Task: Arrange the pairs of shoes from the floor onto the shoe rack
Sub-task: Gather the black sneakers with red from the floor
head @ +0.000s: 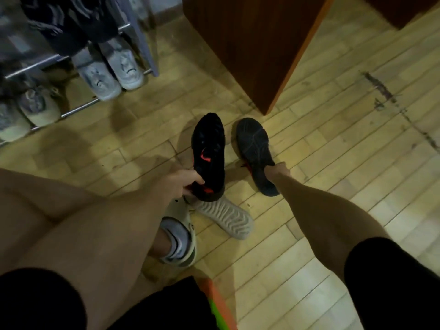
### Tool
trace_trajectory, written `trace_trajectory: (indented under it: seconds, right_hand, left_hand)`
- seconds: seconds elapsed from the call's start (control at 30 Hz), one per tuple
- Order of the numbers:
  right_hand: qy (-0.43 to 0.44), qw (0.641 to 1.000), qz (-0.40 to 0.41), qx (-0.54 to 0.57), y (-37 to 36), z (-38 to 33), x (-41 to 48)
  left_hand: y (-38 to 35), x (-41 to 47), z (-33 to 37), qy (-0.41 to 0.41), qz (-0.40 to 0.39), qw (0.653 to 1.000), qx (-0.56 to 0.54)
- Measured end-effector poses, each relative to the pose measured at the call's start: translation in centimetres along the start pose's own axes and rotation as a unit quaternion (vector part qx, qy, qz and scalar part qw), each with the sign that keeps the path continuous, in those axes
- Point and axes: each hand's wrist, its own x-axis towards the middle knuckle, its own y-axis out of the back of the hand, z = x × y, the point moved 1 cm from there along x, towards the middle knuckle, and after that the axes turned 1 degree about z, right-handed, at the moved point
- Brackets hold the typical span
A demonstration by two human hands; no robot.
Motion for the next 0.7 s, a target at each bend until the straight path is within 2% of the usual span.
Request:
trace_trajectory:
  seconds: [0.07,0.13,0.2,0.27,0.33,0.43,0.47,0.53,0.7]
  right_hand:
    - [-0.001,1.000,-0.006,0.022,1.3,-0.3,-0.1]
    - [0.017,1.000,0.016,-0.005,2.0,-0.6,-0.5]
    - [0.082,0.992,0.065,-0.066,1.4,-1.2,-1.9]
    - [0.186,0.970,0.102,-0.119,0.0,-1.7,-3.6]
    - [0.272,0.945,0.072,-0.165,-1.6,-1.6,-4.7]
    - [0.343,0.905,-0.041,-0.248,-2.6,-1.4,-5.0]
    - [0.351,0.897,-0.056,-0.263,-2.7,-1.2,-4.8]
    - [0.328,0.907,-0.056,-0.257,-2.8,-0.7,-4.4]
    - [0.187,0.947,-0.104,-0.240,-3.8,0.8,-3.1]
  left_hand:
    - [-0.3,0.2,-0.1,0.004,0.003,0.999,-0.041]
    - [-0.5,0.2,0.3,0.003,0.012,0.998,-0.059]
    - [-0.5,0.1,0.5,0.000,0.024,0.998,-0.062]
    - [-0.2,-0.2,0.2,-0.002,0.037,0.998,-0.054]
    - [0.5,-0.6,-0.6,0.006,0.048,0.998,-0.035]
    - [1.5,-0.7,-2.0,0.025,0.057,0.998,-0.022]
    - [1.8,-0.7,-2.3,0.029,0.060,0.997,-0.025]
    - [2.1,-0.7,-3.0,0.035,0.066,0.997,-0.034]
    - [2.3,-0.6,-3.6,0.040,0.071,0.996,-0.045]
